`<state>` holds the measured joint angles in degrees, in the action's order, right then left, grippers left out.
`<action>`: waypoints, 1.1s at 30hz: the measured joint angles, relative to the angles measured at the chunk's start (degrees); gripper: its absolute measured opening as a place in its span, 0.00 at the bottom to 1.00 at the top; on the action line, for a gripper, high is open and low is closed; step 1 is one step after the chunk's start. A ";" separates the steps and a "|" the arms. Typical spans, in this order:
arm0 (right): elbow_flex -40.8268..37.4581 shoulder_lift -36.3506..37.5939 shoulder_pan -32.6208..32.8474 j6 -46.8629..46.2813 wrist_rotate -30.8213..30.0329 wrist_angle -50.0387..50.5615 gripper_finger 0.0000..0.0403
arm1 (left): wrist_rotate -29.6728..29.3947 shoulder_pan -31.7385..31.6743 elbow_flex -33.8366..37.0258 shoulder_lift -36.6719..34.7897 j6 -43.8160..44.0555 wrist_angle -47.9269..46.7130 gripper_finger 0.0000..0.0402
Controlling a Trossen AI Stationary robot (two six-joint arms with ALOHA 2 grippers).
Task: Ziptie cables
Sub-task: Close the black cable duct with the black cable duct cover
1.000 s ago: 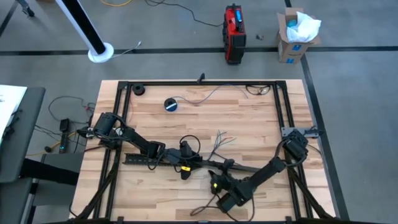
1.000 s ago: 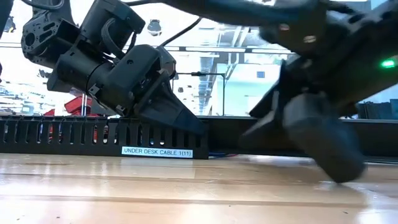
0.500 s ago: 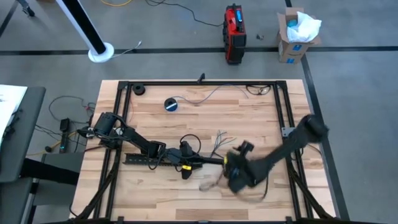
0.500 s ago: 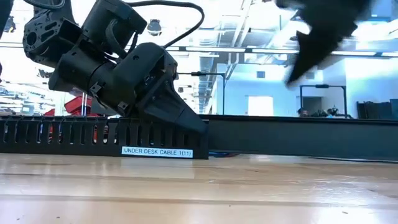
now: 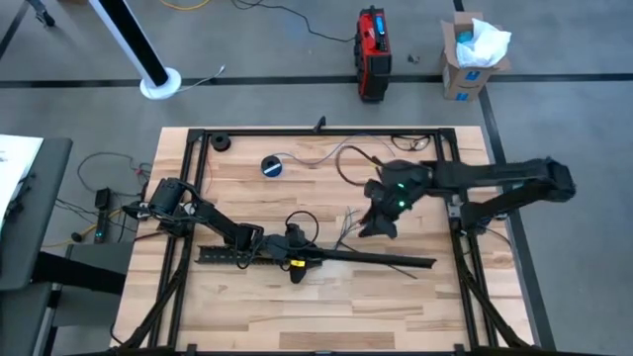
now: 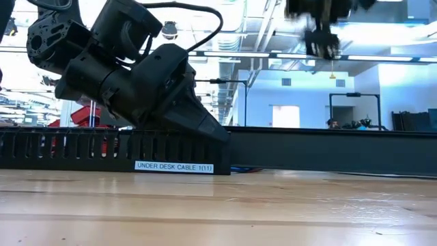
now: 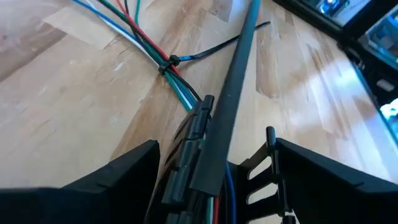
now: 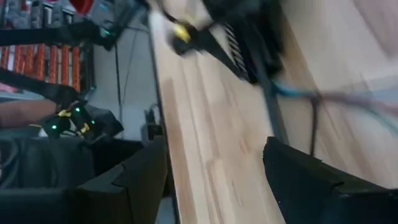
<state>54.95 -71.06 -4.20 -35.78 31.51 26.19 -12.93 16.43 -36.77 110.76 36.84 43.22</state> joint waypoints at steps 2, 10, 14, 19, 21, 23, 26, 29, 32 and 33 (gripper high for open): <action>-2.60 -0.67 -1.32 -0.04 1.45 -0.31 0.62 | 0.37 0.06 -0.02 0.00 1.76 0.08 0.74; -6.03 -1.36 -0.20 12.34 -9.74 -0.27 0.62 | 1.25 0.22 -0.02 0.02 5.01 0.53 0.74; -7.30 -2.18 3.31 16.65 -17.27 2.13 0.62 | 0.90 0.24 -0.02 0.02 5.05 0.57 0.74; -7.34 -6.44 8.55 19.38 -21.70 3.78 0.62 | 0.88 0.24 0.00 0.02 6.12 0.79 0.74; -7.33 -8.87 10.90 20.45 -24.11 4.00 0.62 | 0.87 0.24 0.00 0.04 6.32 0.96 0.74; -7.34 -11.54 12.73 21.07 -25.61 3.99 0.62 | 0.88 0.26 0.00 0.04 6.54 0.94 0.74; -7.06 -14.98 14.66 21.15 -26.22 3.64 0.62 | 1.34 0.26 0.00 0.04 6.62 0.96 0.74; -7.01 -17.43 16.12 21.29 -26.54 4.14 0.62 | 1.55 0.26 0.00 0.04 6.60 1.03 0.74; -6.81 -18.83 17.26 21.26 -29.02 5.35 0.59 | 1.59 0.26 0.00 0.04 6.62 1.05 0.74; -6.42 -18.93 17.31 21.26 -29.01 6.32 0.58 | 1.60 0.26 0.00 0.04 6.62 1.12 0.74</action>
<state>48.53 -89.99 13.10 -14.52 2.50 32.51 -11.33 16.69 -36.77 110.80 43.46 44.34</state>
